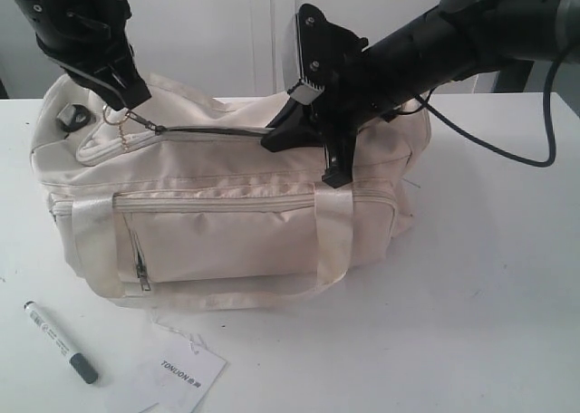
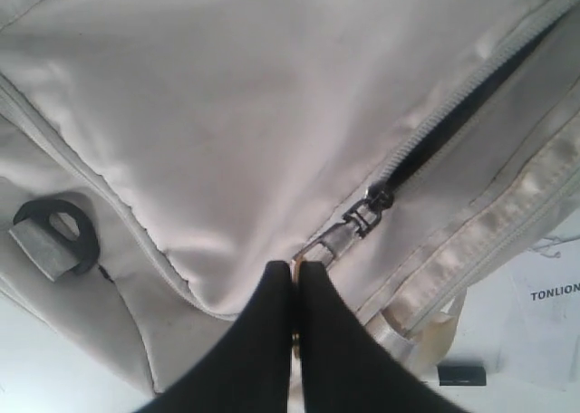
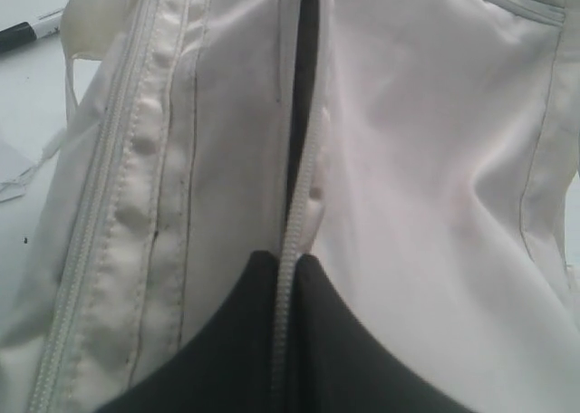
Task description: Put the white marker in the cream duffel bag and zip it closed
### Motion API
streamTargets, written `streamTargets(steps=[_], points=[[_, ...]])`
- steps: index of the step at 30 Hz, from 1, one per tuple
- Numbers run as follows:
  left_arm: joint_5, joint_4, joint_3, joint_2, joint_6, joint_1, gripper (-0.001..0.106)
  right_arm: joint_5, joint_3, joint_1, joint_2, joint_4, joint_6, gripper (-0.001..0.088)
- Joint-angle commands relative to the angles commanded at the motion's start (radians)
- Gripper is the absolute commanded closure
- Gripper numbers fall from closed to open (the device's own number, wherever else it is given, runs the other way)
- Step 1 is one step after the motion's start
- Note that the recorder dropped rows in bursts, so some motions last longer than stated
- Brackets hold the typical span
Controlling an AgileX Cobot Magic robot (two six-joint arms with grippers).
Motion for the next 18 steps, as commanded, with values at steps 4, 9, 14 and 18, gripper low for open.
streamTargets(steps=[4, 9, 14, 18], points=[[0.000, 0.000, 0.000, 0.000, 0.004, 0.000, 0.105, -0.002, 0.000, 0.000, 0.000, 0.000, 0.000, 0.0868], [0.000, -0.001, 0.000, 0.000, 0.004, 0.021, 0.105, -0.002, 0.000, 0.000, 0.000, 0.000, 0.000, 0.0868], [0.000, -0.005, 0.000, 0.000, 0.009, 0.038, 0.105, -0.002, 0.000, 0.000, 0.000, 0.000, 0.000, 0.0868], [0.000, -0.005, 0.000, 0.000, 0.024, 0.040, 0.105, -0.002, 0.000, 0.000, 0.000, 0.000, 0.000, 0.0868]])
